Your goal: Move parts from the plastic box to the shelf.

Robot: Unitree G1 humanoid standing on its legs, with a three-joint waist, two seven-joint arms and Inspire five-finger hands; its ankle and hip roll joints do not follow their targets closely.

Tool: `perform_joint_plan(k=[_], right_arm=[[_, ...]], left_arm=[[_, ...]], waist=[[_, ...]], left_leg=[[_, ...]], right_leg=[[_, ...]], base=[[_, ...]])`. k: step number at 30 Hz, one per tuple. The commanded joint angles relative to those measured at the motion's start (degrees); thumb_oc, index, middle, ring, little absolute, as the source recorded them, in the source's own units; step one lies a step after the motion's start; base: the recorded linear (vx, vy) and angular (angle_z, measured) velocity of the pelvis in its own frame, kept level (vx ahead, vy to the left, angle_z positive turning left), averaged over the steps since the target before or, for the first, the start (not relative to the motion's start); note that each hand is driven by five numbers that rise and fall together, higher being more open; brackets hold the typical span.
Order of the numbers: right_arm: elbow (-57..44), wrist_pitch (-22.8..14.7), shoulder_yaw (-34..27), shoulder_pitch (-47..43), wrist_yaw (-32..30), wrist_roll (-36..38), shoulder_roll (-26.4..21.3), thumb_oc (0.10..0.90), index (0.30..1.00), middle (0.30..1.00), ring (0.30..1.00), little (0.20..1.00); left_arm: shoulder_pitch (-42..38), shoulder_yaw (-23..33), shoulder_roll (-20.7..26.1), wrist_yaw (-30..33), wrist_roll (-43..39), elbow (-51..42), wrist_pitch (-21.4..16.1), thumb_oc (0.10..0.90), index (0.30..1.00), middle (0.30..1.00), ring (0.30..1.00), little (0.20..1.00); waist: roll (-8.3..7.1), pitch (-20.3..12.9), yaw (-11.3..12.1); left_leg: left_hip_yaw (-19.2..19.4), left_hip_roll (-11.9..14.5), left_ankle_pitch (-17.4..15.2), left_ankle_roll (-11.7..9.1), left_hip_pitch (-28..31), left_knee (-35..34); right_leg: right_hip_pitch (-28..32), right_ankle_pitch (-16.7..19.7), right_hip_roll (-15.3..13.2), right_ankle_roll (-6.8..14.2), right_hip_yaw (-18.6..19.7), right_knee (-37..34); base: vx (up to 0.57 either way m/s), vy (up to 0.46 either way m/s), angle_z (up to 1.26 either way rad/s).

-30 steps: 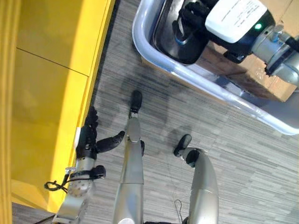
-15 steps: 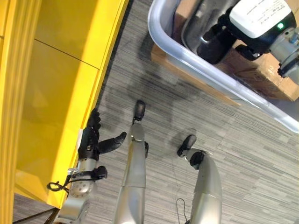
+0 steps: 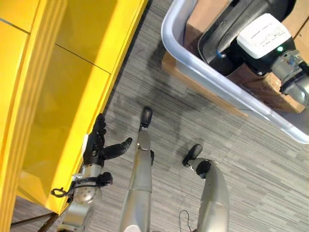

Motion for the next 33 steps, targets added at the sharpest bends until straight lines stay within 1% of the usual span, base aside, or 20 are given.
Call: perform_joint_plan(k=[1, 2, 3, 4, 8, 9, 11, 12, 13, 14, 15, 20, 23, 25, 27, 28, 29, 30, 31, 33], right_arm=[[1.2, 0.5, -2.3, -2.1, -2.1, -0.6, -0.7, 0.4, 0.3, 0.3, 0.3, 0.3], [1.2, 0.5, -2.6, -2.0, -2.1, -0.7, -0.8, 0.4, 0.3, 0.3, 0.3, 0.3], [0.3, 0.4, -4.1, -1.1, -2.5, -0.5, -1.3, 0.4, 0.3, 0.3, 0.3, 0.3], [-0.1, 0.4, -4.5, -1.0, -2.6, -0.5, -1.6, 0.4, 0.3, 0.3, 0.3, 0.3], [-3.4, -0.1, -8.8, 1.8, -3.0, 0.4, -2.7, 0.4, 0.3, 0.3, 0.3, 0.3], [-4.7, -0.3, -11.3, 2.8, -3.6, 1.1, -2.6, 0.4, 0.3, 0.3, 0.3, 0.3], [-7.5, -0.7, -15.5, 6.2, -3.9, 2.3, -2.4, 0.4, 0.3, 0.3, 0.3, 0.3], [-7.8, -0.7, -16.2, 6.9, -3.9, 2.2, -2.4, 0.4, 0.3, 0.3, 0.3, 0.3], [-9.1, -0.8, -18.8, 8.8, -4.2, 3.0, -2.1, 0.4, 0.3, 0.3, 0.3, 0.3], [-12.5, -1.6, -24.8, 14.2, -4.7, 4.3, -1.4, 0.4, 0.3, 0.3, 0.3, 0.3], [-12.8, -1.5, -25.7, 15.1, -4.6, 4.2, -1.5, 0.4, 0.3, 0.3, 0.3, 0.3], [-17.6, -4.1, -34.5, 24.2, -4.2, 7.2, 1.6, 0.4, 0.3, 0.3, 0.3, 0.3], [-20.4, -5.5, -39.3, 29.4, -3.9, 9.4, 3.2, 0.4, 0.3, 0.3, 0.3, 0.3], [-22.5, -6.6, -42.1, 32.6, -3.2, 11.2, 5.0, 0.4, 0.3, 0.3, 0.3, 0.3], [-24.6, -7.7, -44.4, 35.7, -2.8, 12.8, 6.5, 0.4, 0.3, 0.3, 0.3, 0.3], [-24.8, -7.7, -44.6, 35.9, -2.8, 12.8, 6.5, 0.4, 0.3, 0.3, 0.3, 0.3], [-26.6, -9.2, -45.8, 37.7, -1.7, 15.8, 7.9, 0.4, 0.3, 0.3, 0.3, 0.3], [-26.7, -9.2, -46.0, 38.0, -1.7, 15.8, 7.9, 0.4, 0.3, 0.3, 0.3, 0.3], [-27.8, -10.2, -46.6, 39.3, -0.8, 18.0, 9.1, 0.4, 0.3, 0.3, 0.3, 0.3], [-28.2, -10.4, -46.7, 39.8, -0.5, 18.4, 9.4, 0.4, 0.3, 0.3, 0.3, 0.3]], left_arm=[[-1.6, 2.9, 0.9, -0.2, -0.2, -2.6, -2.5, 0.9, 1.0, 1.0, 1.0, 1.0], [-1.7, 2.9, 1.0, -0.2, -0.2, -2.7, -2.6, 0.9, 1.0, 1.0, 1.0, 1.0], [-2.5, 3.2, 1.2, -0.1, 0.9, -2.2, -2.5, 0.9, 1.0, 1.0, 1.0, 1.0], [-2.9, 3.2, 1.1, -0.2, 0.8, -2.1, -2.5, 0.9, 1.0, 1.0, 1.0, 1.0], [-4.9, 3.1, 1.5, -1.2, 1.7, -1.5, -2.2, 0.9, 1.0, 1.0, 1.0, 1.0], [-6.4, 2.8, 1.4, -1.5, 2.1, -1.0, -2.2, 0.9, 1.0, 1.0, 1.0, 1.0], [-7.9, 2.2, 0.9, -2.1, 2.4, -0.7, -2.0, 0.9, 1.0, 1.0, 1.0, 1.0], [-7.9, 2.1, 1.1, -2.1, 2.5, -0.7, -2.0, 0.9, 1.0, 1.0, 1.0, 1.0], [-8.3, 1.6, 0.8, -2.3, 2.7, -0.5, -1.9, 0.9, 1.0, 1.0, 1.0, 1.0], [-9.2, 1.2, 0.4, -3.3, 4.0, -1.3, -1.7, 0.9, 1.0, 1.0, 1.0, 1.0], [-9.2, 1.0, 0.6, -3.3, 4.0, -1.3, -1.7, 0.9, 1.0, 1.0, 1.0, 1.0], [-9.5, 0.9, 2.3, -3.7, 12.5, -2.9, -1.3, 0.9, 1.0, 1.0, 1.0, 1.0], [-10.1, 2.2, 4.1, -1.2, 20.7, -4.2, -1.3, 0.9, 1.0, 1.0, 1.0, 1.0], [-9.5, 3.1, 4.2, 0.4, 24.4, -5.5, -1.4, 0.9, 1.0, 1.0, 1.0, 1.0], [-9.2, 3.9, 4.3, 1.9, 27.4, -6.8, -2.0, 0.9, 1.0, 1.0, 1.0, 1.0], [-9.2, 3.8, 4.3, 1.9, 27.4, -6.8, -2.0, 0.9, 1.0, 1.0, 1.0, 1.0], [-9.4, 5.0, 5.3, 3.1, 30.9, -8.0, -2.3, 0.9, 1.0, 1.0, 1.0, 1.0], [-9.3, 5.0, 5.3, 3.1, 30.9, -8.1, -2.3, 0.9, 1.0, 1.0, 1.0, 1.0], [-9.3, 6.4, 7.3, 4.3, 36.0, -8.9, -2.1, 0.9, 1.0, 1.0, 1.0, 1.0], [-8.9, 6.7, 7.7, 4.9, 37.5, -9.2, -2.0, 0.9, 1.0, 1.0, 1.0, 1.0]], waist=[[1.38, 3.5, 0.1], [1.46, 3.5, 0.3], [1.1, 3.5, 0.4], [0.89, 3.5, 0.4], [-0.36, 3.5, 0.3], [-1.12, 3.5, 0.1], [-1.66, 1.9, -0.6], [-1.73, 2.0, -0.5], [-1.98, 1.1, -0.7], [-2.18, -3.1, -2.4], [-2.24, -3.1, -2.2], [-3.42, -10.9, -4.6], [-3.27, -15.4, -6.2], [-3.28, -18.3, -7.0], [-3.05, -20.5, -7.6], [-3.09, -20.5, -7.5], [-2.74, -22.4, -8.2], [-2.78, -22.5, -8.1], [-2.3, -23.8, -8.7], [-2.29, -24.3, -8.7]], left_leg=[[-0.4, 4.0, -13.1, -4.5, 5.6, 8.4], [-0.4, 3.9, -11.4, -4.2, 4.7, 7.9], [-0.3, 4.1, -10.9, -4.3, 8.1, 6.4], [-0.4, 4.3, -10.8, -4.4, 9.5, 5.9], [-0.1, 5.1, -10.1, -4.6, 18.7, 2.5], [0.1, 5.5, -9.9, -4.7, 23.0, 0.9], [0.4, 6.2, -9.6, -4.7, 27.0, -1.2], [0.4, 6.2, -9.6, -4.7, 27.3, -1.3], [0.4, 6.4, -9.6, -4.7, 28.8, -2.1], [1.0, 7.4, -9.4, -4.8, 32.9, -4.5], [0.9, 7.4, -8.9, -4.7, 32.9, -4.9], [3.1, 9.4, -8.5, -4.7, 41.6, -11.4], [5.2, 10.0, -7.0, -5.1, 45.9, -16.1], [7.1, 10.6, -6.5, -5.3, 49.0, -18.9], [8.5, 11.2, -6.5, -5.6, 50.9, -20.0], [8.6, 11.3, -6.5, -5.6, 51.0, -20.0], [9.6, 11.8, -6.8, -5.8, 52.4, -20.2], [9.7, 11.8, -6.8, -5.8, 52.4, -20.2], [10.7, 12.3, -7.1, -5.9, 53.6, -20.2], [11.4, 12.6, -7.4, -5.9, 54.5, -20.3]], right_leg=[[10.9, 7.1, -0.4, 6.4, 4.4, -13.7], [10.3, 8.7, -0.4, 6.0, 3.7, -14.4], [14.1, 9.2, -0.4, 6.1, 3.1, -16.1], [15.4, 9.3, -0.4, 6.2, 3.0, -16.6], [25.3, 10.4, -0.1, 6.5, 1.9, -21.0], [29.7, 10.8, 0.2, 6.7, 1.8, -23.2], [33.7, 11.3, 0.4, 7.0, 1.3, -25.5], [33.9, 11.3, 0.5, 7.0, 1.3, -25.7], [35.7, 11.5, 0.5, 7.1, 1.0, -26.8], [40.0, 12.2, 0.4, 7.7, 0.4, -30.4], [40.2, 12.7, 0.4, 7.7, 0.3, -30.9], [47.3, 14.5, 1.3, 9.3, 0.0, -37.2], [50.3, 16.0, 1.9, 10.2, 0.0, -40.4], [52.3, 17.0, 2.3, 10.9, 0.5, -42.9], [53.5, 17.9, 2.4, 11.4, 1.0, -44.5], [53.6, 18.0, 2.4, 11.4, 1.1, -44.6], [54.4, 18.4, 2.5, 11.6, 1.6, -45.7], [54.5, 18.4, 2.5, 11.6, 1.7, -45.7], [55.1, 18.5, 2.7, 11.7, 2.1, -46.3], [55.4, 18.6, 2.9, 11.7, 2.6, -46.7]], base=[[-0.13, 0.024, 0.11], [-0.14, 0.019, 0.09], [-0.11, 0.029, 0.1], [-0.05, -0.01, 0.08], [-0.01, -0.002, 0.01], [0.05, -0.012, 0.02], [0.07, -0.006, -0.04], [0.06, -0.001, -0.12], [0.16, 0.007, -0.16], [0.15, 0.015, -0.13], [0.17, 0.015, -0.06], [0.14, 0.022, -0.07], [0.13, 0.032, -0.16], [0.12, 0.038, -0.21], [0.07, 0.015, -0.28], [0.06, 0.013, -0.38], [0.04, 0.004, -0.29], [0.06, 0.009, -0.27], [0.03, 0.005, -0.16], [0.03, 0.008, -0.24]])
